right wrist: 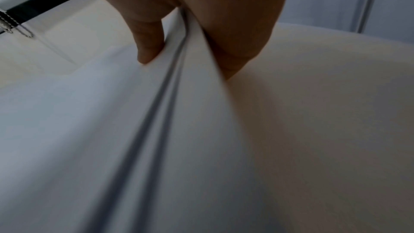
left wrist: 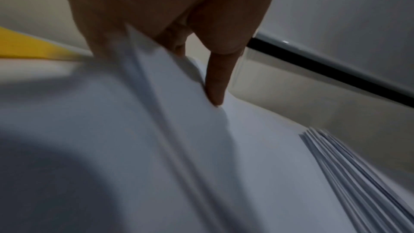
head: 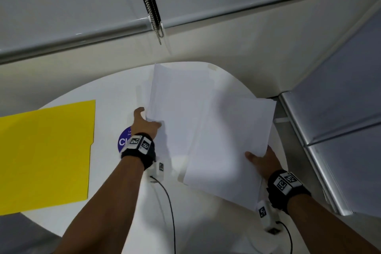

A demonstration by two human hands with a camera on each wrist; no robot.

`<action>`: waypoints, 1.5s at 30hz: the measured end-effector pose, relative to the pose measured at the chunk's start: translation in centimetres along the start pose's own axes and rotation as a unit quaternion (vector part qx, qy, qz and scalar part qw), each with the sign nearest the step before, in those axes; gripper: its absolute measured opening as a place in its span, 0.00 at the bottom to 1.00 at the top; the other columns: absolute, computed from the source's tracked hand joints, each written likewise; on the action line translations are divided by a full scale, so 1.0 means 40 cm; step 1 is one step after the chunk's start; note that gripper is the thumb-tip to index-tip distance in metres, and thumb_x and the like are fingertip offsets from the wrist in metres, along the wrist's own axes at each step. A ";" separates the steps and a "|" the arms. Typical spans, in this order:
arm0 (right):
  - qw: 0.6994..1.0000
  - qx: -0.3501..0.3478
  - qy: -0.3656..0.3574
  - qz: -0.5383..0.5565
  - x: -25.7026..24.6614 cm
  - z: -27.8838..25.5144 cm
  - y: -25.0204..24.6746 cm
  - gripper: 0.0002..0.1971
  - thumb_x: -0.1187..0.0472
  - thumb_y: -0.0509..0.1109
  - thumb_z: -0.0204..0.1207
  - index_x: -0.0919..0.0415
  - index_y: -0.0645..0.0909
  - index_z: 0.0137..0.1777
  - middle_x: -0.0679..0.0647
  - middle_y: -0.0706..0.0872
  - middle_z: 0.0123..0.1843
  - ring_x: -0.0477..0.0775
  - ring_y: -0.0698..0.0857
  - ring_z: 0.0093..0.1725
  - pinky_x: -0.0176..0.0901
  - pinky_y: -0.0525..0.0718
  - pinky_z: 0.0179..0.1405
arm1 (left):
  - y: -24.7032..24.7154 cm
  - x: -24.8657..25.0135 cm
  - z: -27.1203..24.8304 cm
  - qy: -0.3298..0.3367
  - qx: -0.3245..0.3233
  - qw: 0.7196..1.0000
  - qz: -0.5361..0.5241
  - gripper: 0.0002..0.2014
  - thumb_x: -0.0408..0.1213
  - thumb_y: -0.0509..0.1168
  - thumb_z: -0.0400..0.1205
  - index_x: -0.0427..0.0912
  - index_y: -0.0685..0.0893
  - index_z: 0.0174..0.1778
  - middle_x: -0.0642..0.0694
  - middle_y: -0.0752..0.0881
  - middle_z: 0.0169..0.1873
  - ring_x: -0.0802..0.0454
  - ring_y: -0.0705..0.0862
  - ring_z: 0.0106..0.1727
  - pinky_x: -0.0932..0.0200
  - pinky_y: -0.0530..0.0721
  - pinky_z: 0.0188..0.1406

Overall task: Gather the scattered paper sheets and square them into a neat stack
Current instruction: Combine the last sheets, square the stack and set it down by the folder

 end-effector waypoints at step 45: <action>0.987 -0.069 0.015 0.143 0.007 0.014 -0.004 0.40 0.60 0.83 0.54 0.58 0.76 0.70 0.56 0.87 0.62 0.60 0.85 0.60 0.62 0.81 0.67 | 0.223 0.003 -0.189 0.141 -0.248 0.952 0.113 0.29 0.37 0.64 0.84 0.46 0.66 0.82 0.46 0.77 0.65 0.49 0.76 0.67 0.63 0.69 0.63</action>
Point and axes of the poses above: each hand's wrist, its own z-axis towards the middle knuckle, its own y-axis out of the palm, x = y × z, the point moved 2 cm from there along z, towards the middle knuckle
